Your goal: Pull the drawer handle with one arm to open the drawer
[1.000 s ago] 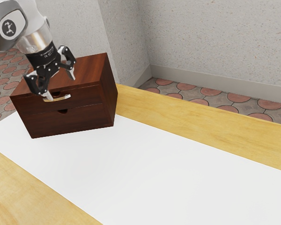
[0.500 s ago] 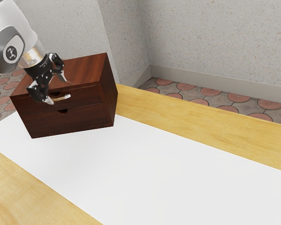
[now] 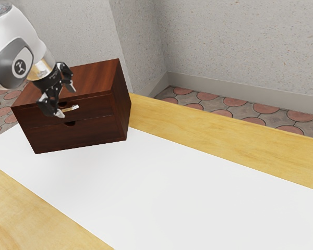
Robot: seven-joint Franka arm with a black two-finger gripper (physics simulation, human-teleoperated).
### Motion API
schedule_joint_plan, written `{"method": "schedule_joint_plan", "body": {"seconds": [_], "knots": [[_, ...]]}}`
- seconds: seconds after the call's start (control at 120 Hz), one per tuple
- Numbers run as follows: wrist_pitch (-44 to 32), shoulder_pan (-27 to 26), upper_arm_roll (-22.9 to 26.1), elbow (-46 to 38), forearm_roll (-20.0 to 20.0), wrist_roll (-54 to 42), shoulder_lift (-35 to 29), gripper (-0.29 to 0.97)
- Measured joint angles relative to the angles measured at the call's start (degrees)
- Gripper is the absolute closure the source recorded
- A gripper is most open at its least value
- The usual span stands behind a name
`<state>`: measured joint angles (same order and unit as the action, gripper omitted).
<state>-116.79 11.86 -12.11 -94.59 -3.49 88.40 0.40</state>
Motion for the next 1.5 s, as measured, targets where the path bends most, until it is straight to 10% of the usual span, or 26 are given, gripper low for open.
{"method": "schedule_joint_plan", "body": {"seconds": [1.5], "knots": [[-6.95,4.79,0.06,-1.63,0.15,3.01,3.26,0.18]]}}
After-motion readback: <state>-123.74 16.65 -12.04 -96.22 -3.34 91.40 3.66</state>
